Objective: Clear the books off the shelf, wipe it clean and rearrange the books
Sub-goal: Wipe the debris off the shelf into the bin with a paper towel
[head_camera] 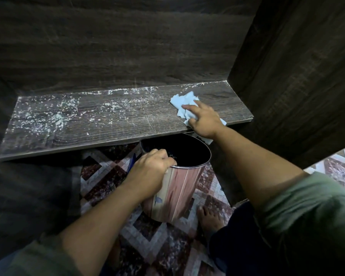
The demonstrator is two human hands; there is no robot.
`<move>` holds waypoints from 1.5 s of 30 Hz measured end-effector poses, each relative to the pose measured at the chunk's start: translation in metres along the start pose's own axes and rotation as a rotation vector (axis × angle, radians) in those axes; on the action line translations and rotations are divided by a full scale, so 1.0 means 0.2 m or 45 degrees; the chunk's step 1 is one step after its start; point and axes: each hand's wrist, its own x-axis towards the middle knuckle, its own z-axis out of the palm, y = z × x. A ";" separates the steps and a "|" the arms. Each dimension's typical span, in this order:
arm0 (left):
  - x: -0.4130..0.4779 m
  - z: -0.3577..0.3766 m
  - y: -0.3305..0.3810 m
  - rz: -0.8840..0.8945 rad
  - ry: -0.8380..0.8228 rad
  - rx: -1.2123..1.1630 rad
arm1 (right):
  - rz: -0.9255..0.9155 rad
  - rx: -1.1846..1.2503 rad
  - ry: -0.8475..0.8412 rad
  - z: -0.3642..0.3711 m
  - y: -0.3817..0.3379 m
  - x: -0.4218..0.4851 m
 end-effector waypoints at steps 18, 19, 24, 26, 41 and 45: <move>0.01 0.00 0.00 -0.031 0.002 0.000 | 0.089 0.101 0.341 -0.27 0.00 0.09; 0.02 0.01 -0.01 -0.038 -0.001 -0.005 | 0.107 0.093 0.371 -0.24 0.00 0.15; 0.06 -0.02 0.01 -0.080 -0.022 0.031 | 0.163 -0.004 0.429 -0.13 0.00 0.39; 0.06 -0.03 0.02 -0.101 -0.062 0.042 | 0.144 -0.038 0.406 -0.09 0.01 0.45; 0.07 0.00 0.02 -0.120 -0.096 0.015 | -0.148 -0.023 0.041 -0.08 0.05 0.29; 0.08 -0.01 0.04 -0.119 -0.114 0.041 | -0.252 0.066 -0.088 -0.11 0.05 0.08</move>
